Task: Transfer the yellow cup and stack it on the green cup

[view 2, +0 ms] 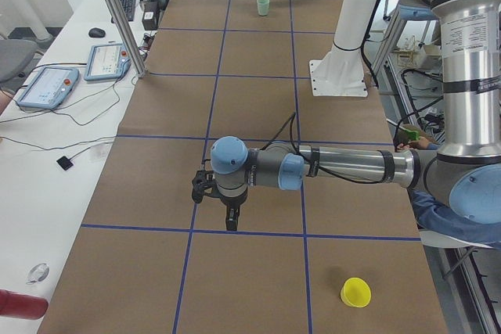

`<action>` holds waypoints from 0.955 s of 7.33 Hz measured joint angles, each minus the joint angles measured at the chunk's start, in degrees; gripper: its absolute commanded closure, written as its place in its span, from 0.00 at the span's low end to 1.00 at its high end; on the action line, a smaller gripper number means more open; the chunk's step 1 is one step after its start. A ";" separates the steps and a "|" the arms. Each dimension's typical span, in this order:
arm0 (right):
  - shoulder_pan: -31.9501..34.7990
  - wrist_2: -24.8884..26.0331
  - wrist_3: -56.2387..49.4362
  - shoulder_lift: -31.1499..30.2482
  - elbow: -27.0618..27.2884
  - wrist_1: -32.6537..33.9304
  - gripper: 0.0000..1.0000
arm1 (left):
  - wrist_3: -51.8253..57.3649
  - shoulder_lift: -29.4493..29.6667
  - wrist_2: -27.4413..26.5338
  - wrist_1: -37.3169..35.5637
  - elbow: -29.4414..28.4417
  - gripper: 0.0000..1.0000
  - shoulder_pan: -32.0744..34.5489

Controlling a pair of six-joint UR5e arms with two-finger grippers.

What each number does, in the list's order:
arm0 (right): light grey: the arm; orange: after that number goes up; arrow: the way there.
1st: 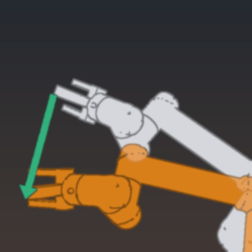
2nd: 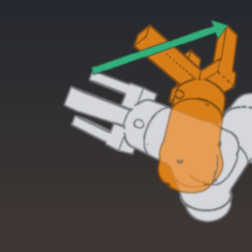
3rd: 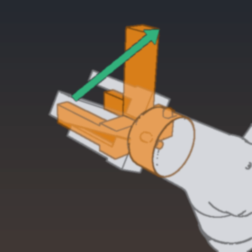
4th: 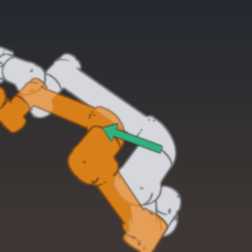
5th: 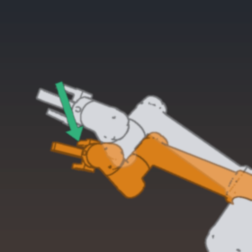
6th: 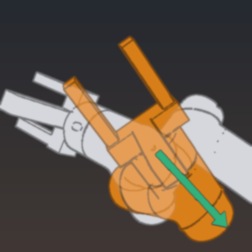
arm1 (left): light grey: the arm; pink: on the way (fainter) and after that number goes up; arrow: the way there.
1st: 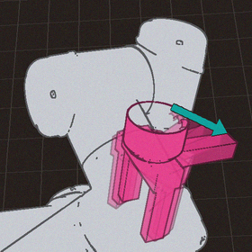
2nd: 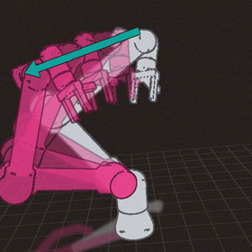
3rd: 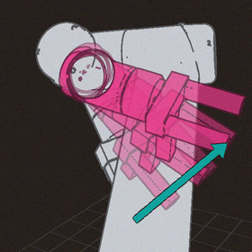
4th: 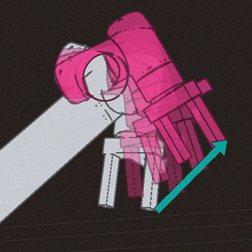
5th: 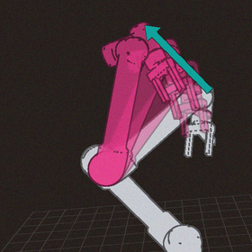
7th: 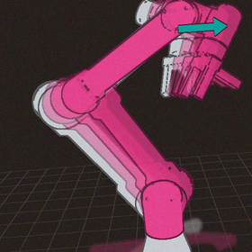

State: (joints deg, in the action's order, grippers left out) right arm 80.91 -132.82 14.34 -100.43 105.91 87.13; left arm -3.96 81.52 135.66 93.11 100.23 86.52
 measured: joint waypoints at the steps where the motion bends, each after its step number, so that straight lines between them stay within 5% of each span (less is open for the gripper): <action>1: -0.01 0.05 0.46 -0.03 0.55 -0.02 0.00 | 0.00 -0.24 0.01 0.18 0.17 0.00 0.15; 7: 0.04 0.33 0.79 -0.35 1.88 -0.03 0.00 | 0.18 -1.67 -0.39 1.80 1.58 0.00 0.47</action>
State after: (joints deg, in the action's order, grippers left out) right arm 80.95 -132.49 15.13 -100.78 107.80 87.10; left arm -3.78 79.86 135.27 94.91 101.81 86.99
